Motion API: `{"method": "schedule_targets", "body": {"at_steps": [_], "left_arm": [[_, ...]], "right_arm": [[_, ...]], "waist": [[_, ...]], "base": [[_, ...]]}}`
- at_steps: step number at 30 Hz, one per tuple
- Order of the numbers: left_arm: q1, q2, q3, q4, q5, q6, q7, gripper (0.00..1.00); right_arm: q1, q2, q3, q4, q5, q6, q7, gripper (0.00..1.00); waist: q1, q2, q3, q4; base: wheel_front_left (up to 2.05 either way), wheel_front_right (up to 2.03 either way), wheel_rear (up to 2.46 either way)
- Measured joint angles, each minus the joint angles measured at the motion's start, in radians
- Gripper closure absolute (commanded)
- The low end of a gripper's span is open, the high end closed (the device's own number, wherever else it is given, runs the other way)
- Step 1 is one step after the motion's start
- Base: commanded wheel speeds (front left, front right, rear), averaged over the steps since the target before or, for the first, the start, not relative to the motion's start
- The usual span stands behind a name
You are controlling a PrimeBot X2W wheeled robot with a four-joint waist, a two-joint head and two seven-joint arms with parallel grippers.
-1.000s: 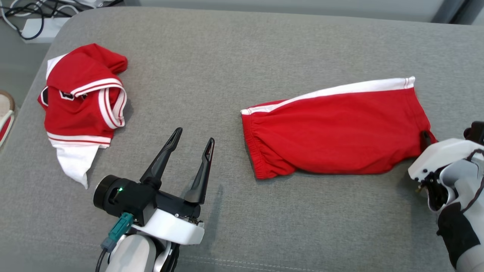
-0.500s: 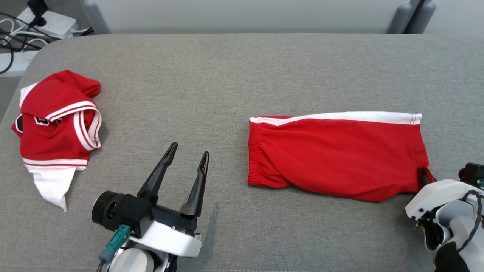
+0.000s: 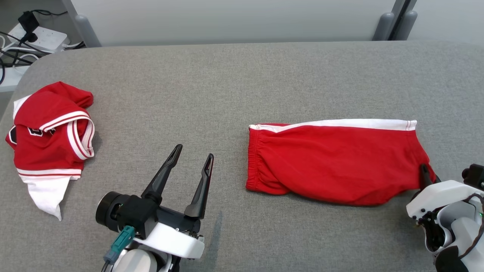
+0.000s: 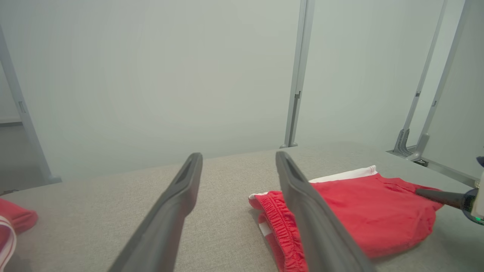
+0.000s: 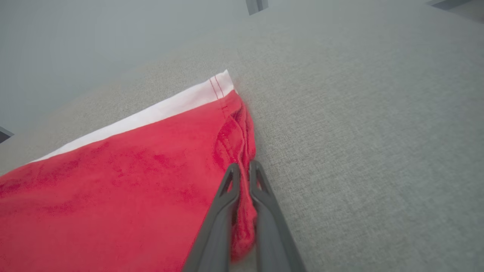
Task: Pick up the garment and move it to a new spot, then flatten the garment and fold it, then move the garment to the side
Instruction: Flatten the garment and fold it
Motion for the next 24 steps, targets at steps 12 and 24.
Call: {"method": "schedule_targets", "body": {"at_steps": [12,24], "left_arm": [[0.021,0.0,-0.026,0.02,0.0,0.002,0.0,0.0],[0.021,0.001,-0.051,0.032,-0.002,0.018,0.0,0.0]], "right_arm": [[0.081,0.055,0.017,-0.32,-0.005,-0.001,0.101,1.0],[0.166,0.103,0.078,-0.644,-0.035,-0.001,0.28,1.0]], "waist": [[0.0,0.0,-0.043,0.027],[0.0,0.0,-0.055,0.105]], "base": [[0.0,0.0,0.0],[0.0,0.0,0.0]]}}
